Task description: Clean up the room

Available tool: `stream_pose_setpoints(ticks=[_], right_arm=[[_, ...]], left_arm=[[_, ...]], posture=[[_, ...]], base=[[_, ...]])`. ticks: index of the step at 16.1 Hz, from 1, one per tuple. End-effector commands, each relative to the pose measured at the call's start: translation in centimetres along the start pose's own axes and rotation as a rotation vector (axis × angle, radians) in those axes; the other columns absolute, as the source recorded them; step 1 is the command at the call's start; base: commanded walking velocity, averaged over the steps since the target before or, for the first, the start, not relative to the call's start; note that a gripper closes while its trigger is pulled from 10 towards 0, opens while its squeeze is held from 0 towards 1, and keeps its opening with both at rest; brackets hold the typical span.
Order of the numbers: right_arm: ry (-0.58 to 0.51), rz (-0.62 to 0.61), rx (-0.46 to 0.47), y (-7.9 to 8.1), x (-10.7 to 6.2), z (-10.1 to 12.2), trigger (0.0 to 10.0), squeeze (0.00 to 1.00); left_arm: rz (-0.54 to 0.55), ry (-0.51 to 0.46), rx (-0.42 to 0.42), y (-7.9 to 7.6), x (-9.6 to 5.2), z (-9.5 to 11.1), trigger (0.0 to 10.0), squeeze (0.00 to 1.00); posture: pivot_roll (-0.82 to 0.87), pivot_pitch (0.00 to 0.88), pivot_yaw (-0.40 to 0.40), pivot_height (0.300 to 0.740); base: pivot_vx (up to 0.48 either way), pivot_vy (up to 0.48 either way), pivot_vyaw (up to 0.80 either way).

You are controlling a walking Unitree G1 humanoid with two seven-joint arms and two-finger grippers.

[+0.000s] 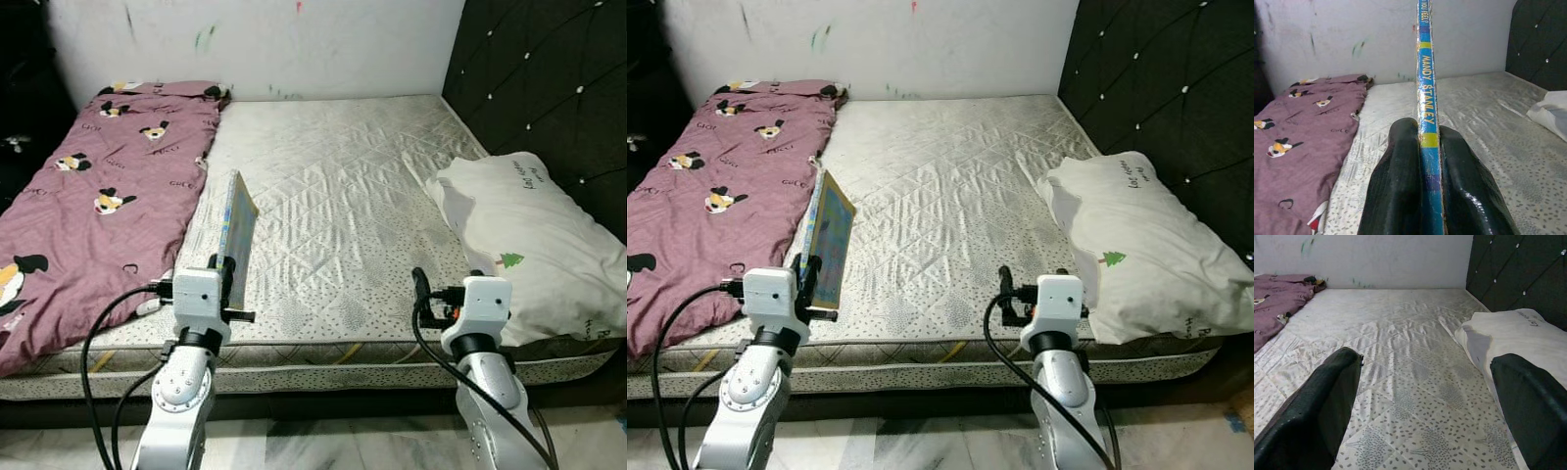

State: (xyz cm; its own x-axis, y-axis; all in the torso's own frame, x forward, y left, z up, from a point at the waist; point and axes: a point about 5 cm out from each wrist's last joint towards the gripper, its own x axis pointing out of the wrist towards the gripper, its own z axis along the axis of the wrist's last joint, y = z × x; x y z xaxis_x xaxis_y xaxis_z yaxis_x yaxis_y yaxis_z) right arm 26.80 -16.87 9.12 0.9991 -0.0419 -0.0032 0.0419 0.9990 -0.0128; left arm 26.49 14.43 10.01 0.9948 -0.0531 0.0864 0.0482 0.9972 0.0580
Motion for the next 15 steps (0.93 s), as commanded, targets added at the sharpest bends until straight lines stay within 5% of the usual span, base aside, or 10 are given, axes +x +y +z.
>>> stream_pose_setpoints(ticks=[1, 6, 15], right_arm=[[-0.018, 0.007, 0.007, 0.36, 0.27, 0.48, 10.0, 0.00], [-0.014, 0.018, 0.009, 0.58, 0.54, 0.35, 10.0, 0.00], [-0.014, 0.042, -0.002, 1.05, 1.04, 0.38, 10.0, 0.00]], left_arm=[[0.014, -0.038, 0.019, 0.45, 0.19, 0.63, 10.0, 0.00], [0.010, -0.016, 0.018, 0.38, -0.54, 0.22, 10.0, 0.00], [0.008, -0.017, 0.003, 0.07, -0.28, 0.28, 10.0, 0.00]], posture=[[-0.07, 0.000, 0.047, 0.740], [-0.05, 0.000, 0.033, 0.740], [-0.04, 0.000, 0.014, 0.740]], base=[[0.000, 0.000, 0.00], [0.000, 0.000, -0.68], [0.000, 0.000, 0.00]])
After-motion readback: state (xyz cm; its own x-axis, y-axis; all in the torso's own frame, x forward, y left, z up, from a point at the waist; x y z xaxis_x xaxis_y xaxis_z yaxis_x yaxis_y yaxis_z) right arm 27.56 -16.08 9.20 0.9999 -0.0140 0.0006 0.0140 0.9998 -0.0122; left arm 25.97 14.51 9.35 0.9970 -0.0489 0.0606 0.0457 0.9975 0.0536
